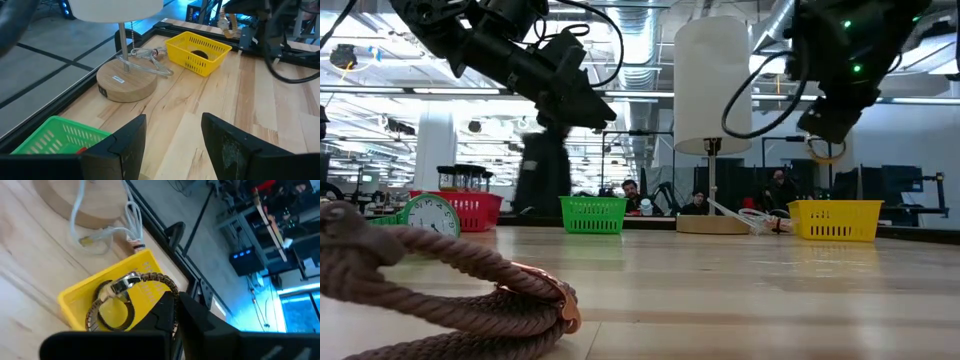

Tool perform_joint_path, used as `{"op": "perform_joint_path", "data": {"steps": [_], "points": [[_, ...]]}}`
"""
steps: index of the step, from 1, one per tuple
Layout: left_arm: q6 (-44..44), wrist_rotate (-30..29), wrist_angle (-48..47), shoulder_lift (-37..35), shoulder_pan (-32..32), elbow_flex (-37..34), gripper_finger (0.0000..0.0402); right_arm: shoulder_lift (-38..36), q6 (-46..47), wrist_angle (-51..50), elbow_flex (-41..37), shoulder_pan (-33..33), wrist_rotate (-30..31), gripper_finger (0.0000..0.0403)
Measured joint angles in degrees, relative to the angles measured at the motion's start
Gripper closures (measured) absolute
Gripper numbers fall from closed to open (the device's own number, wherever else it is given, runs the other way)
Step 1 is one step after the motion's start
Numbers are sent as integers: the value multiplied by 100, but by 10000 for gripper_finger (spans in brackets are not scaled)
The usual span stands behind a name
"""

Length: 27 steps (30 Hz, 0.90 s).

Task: Pick & Place Office items
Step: Put the gold wrist watch into the yellow bin

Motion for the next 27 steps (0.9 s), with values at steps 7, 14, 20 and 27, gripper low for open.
{"op": "perform_joint_path", "data": {"steps": [7, 14, 20, 27], "points": [[-276, 0, 0, 0, 0, 0, 216, 0, 327, 52, -458, -505, -2, 395], [-278, 0, 0, 0, 0, 0, 216, 0, 1398, 528, -1073, -1190, 294, 394], [-280, 0, 0, 0, -39, 0, 216, 0, 229, 1874, -1434, -1651, 39, 394], [-280, 0, 0, 0, -81, 0, 216, 0, -1604, 3238, -1492, -1754, -694, 394]]}}
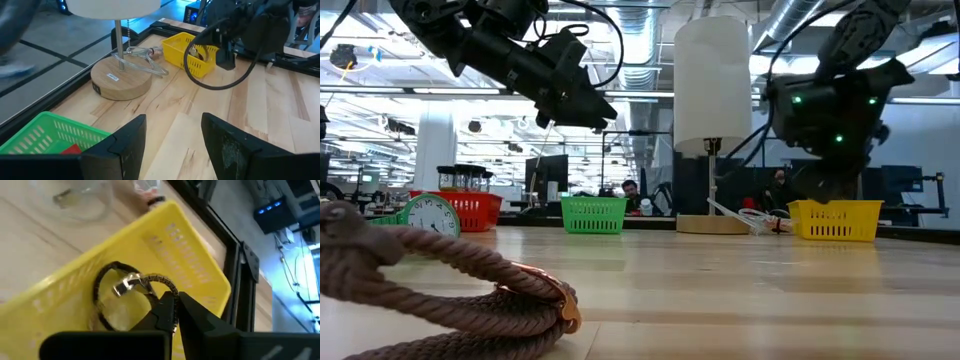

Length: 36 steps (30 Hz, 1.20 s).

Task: Pick & Place Office items
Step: Put the gold wrist watch into the yellow bin, then put the light blue wrist watch into the yellow bin

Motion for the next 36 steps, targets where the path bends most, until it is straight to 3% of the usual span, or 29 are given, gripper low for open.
{"op": "perform_joint_path", "data": {"steps": [2, 5, 10, 22, 30, 36], "points": [[1, 0, 0, 0, 0, 0, 216, 0, -118, 23, 0, 0, -48, 393], [0, 0, 0, 0, 0, 0, 216, 0, -95, -6, 0, -80, -589, 383], [0, 0, 0, 0, 0, 0, 216, 0, -75, 10, 0, -273, -1063, 342], [1, 0, 0, 0, 0, 0, 216, 0, -141, 9, 3, -293, -1061, 261], [0, 0, 0, 0, 0, 0, 216, -147, 80, -489, 268, -9, -1029, 258], [0, -2, 0, 0, -58, 0, 216, -878, 193, -445, 352, 602, -634, 263]]}}
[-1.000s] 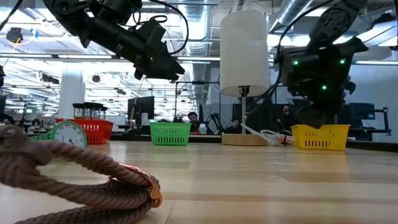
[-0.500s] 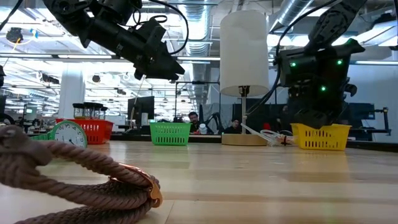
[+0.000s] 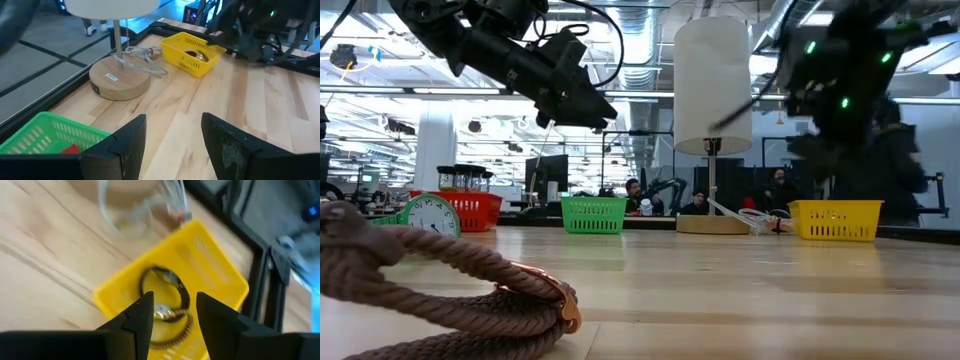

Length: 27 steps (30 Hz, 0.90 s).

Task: Pick & Place Office items
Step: Put the light blue wrist watch into the yellow bin

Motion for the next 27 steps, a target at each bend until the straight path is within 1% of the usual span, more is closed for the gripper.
{"op": "perform_joint_path", "data": {"steps": [3, 6, 10, 13, 16, 20, 24, 27], "points": [[0, 2, 0, 0, -99, 0, 216, -497, 14, 97, -53, 423, 333, 264], [1, 1, 0, 0, -230, 0, 216, -1131, -200, 567, -344, 910, 465, 264], [0, 4, 2, 0, -454, 0, 216, -2143, -916, 1644, -1003, 1482, 467, 265], [-6, 2, 2, 0, -626, 0, 216, -2916, -1498, 2540, -1536, 1687, 417, 265], [-308, 3, 2, 0, -843, 0, 216, -3624, -2102, 3341, -2006, 1709, 61, 265], [-599, 239, 0, 0, -1261, 0, 216, -4297, -3099, 4708, -2573, 1643, -780, 265], [-595, 283, -9, 0, -1825, 0, 216, -4498, -4002, 5882, -2973, 1622, -1698, 265], [-592, 442, -185, 0, -2306, 2, 216, -4484, -4216, 6204, -3029, 1634, -2131, 265]]}}
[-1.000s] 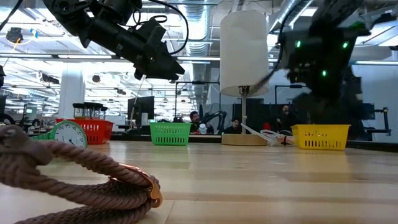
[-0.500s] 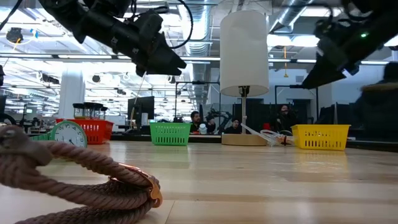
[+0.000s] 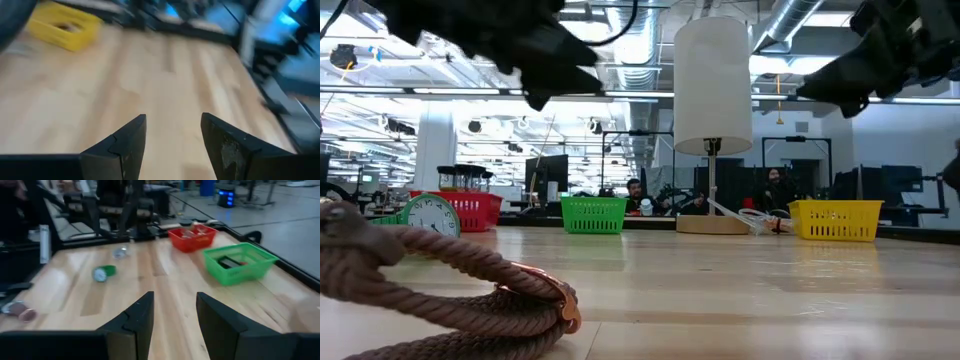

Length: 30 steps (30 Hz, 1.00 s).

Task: Pick & Place Office items
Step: Put the light blue wrist watch into the yellow bin

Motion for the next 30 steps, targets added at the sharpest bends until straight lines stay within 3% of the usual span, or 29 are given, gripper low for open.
{"op": "perform_joint_path", "data": {"steps": [4, 7, 15, 20, 26, 30], "points": [[-148, 70, -682, 0, -506, 0, 216, 80, -22, 86, -1, -2, -153, 265], [-1010, 25, -1376, -126, -624, 50, 216, 76, -34, 114, -2, -6, -163, 265], [-2470, 455, -5096, -452, -727, 802, 216, 111, -580, 332, -4, -55, -167, 265], [-3177, 669, -5773, -276, -1256, 809, 216, 167, -591, 335, -5, -59, -167, 265], [-4082, 667, -5898, -82, -1978, 811, 216, 289, -587, 394, -2, -59, -152, 265], [-4576, 384, -6251, -35, -2360, 787, 216, 402, -580, 487, -2, -57, -145, 265]]}}
